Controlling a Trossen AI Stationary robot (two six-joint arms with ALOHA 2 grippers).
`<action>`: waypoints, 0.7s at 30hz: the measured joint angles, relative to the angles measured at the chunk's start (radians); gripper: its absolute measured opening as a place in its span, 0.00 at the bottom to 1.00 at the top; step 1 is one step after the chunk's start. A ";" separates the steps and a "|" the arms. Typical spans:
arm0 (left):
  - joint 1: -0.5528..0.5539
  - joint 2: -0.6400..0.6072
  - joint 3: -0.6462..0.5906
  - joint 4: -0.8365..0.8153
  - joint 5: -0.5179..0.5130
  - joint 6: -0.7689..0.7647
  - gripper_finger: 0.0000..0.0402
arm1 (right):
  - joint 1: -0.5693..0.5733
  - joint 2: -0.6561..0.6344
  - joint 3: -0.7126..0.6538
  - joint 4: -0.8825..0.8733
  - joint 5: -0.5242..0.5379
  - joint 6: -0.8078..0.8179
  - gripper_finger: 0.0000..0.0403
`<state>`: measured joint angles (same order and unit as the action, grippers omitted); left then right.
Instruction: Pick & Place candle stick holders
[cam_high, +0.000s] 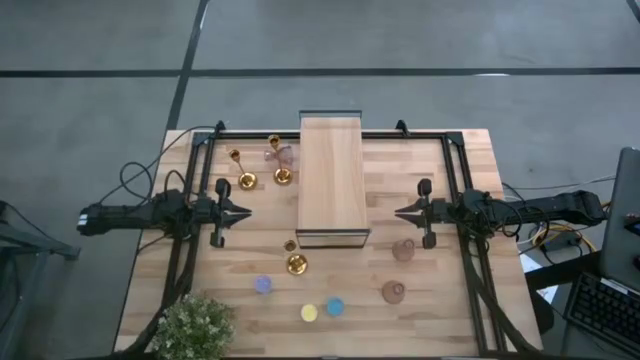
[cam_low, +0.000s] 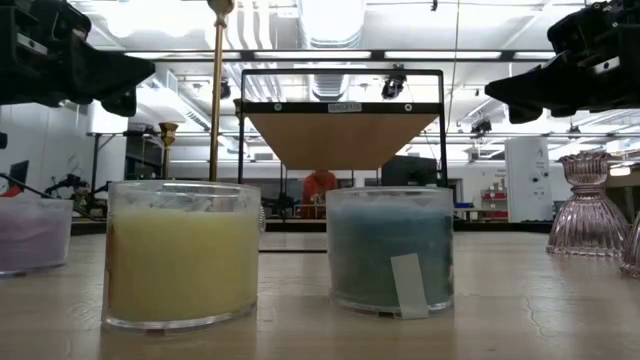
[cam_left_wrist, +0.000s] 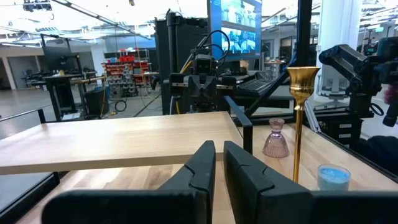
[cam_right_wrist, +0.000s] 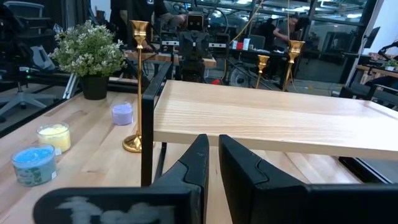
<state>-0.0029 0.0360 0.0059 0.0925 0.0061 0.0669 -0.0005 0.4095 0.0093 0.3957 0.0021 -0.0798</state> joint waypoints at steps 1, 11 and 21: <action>0.000 0.000 0.000 0.000 0.000 0.000 0.09 | 0.000 0.000 0.000 0.003 0.000 -0.004 0.08; 0.000 0.000 0.000 0.000 0.000 0.000 0.09 | -0.002 -0.003 0.000 0.110 -0.002 0.231 0.08; 0.000 0.000 0.000 0.000 0.000 0.000 0.09 | 0.028 0.017 0.006 0.269 -0.033 0.676 0.08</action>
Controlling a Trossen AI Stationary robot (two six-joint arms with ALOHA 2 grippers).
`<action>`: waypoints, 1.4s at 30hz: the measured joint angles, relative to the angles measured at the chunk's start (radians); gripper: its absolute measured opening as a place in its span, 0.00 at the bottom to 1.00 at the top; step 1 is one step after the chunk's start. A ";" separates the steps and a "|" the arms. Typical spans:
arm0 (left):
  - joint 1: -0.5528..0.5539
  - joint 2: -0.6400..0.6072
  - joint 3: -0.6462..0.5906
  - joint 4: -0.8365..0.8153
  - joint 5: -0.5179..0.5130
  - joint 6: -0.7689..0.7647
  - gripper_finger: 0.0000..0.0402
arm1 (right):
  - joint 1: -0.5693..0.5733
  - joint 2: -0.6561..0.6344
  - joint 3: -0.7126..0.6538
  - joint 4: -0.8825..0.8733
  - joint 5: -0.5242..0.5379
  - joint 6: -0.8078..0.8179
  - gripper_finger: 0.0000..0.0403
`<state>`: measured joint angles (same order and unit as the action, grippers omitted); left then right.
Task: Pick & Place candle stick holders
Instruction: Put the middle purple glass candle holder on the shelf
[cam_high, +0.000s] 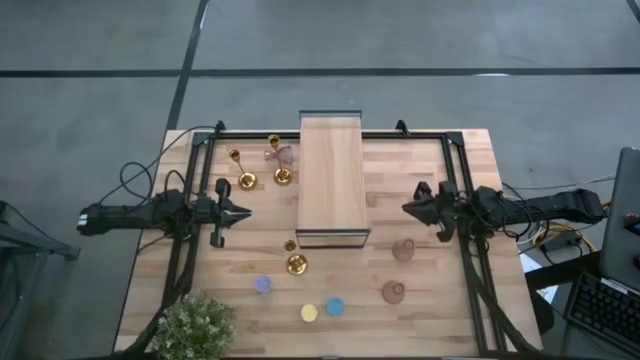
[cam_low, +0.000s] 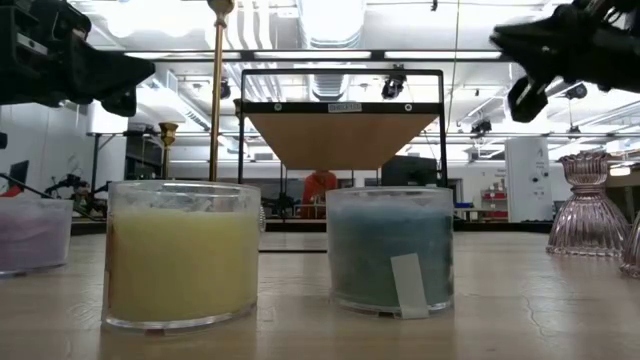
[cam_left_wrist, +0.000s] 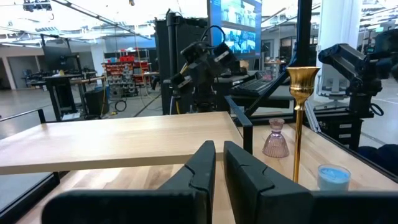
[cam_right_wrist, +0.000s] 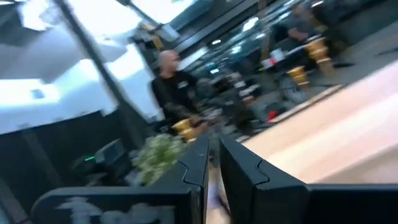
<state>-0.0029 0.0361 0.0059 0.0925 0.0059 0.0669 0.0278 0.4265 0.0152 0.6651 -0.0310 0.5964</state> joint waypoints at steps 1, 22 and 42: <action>0.000 0.000 0.000 0.000 0.000 0.000 0.09 | 0.020 0.015 0.013 0.004 -0.011 0.000 0.08; 0.000 0.000 0.000 0.000 0.000 0.000 0.09 | 0.382 0.599 0.794 -1.356 0.218 0.323 0.08; 0.000 0.000 0.000 0.000 0.000 0.000 0.09 | 0.420 0.941 1.034 -1.783 0.196 0.349 0.16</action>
<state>-0.0029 0.0360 0.0059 0.0926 0.0059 0.0669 0.4477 1.3674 1.0495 -1.1182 0.1646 0.9458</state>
